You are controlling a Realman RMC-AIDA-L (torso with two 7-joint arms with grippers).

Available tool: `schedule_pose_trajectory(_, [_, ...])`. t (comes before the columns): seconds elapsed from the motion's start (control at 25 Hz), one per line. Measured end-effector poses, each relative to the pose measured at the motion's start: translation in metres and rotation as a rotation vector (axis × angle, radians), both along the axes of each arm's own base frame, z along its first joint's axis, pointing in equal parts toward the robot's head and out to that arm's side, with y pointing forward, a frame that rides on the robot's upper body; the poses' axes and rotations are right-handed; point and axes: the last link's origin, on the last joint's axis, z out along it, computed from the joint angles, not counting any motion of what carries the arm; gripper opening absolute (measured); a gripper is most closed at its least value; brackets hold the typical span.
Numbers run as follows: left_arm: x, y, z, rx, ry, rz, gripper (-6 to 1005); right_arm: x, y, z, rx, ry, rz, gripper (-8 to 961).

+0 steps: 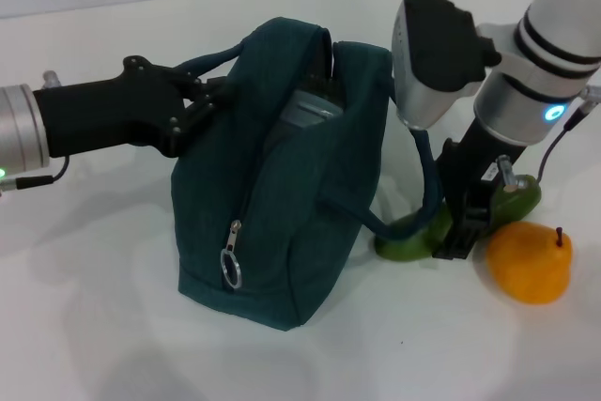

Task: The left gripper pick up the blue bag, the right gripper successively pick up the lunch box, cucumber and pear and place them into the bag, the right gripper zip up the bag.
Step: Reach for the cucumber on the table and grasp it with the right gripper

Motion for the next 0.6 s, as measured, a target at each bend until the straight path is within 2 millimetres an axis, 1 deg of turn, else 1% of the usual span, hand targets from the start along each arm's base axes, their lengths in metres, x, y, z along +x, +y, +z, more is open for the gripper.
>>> schedule_pose_trajectory(0.36, [0.001, 0.0, 0.0, 0.003, 0.001, -0.008, 47, 0.001, 0.001, -0.01, -0.003, -0.025, 0.014, 804])
schedule_pose_trajectory(0.6, [0.001, 0.001, 0.0, 0.006, 0.001, -0.008, 46, 0.0, 0.002, -0.012, -0.001, -0.029, 0.025, 800])
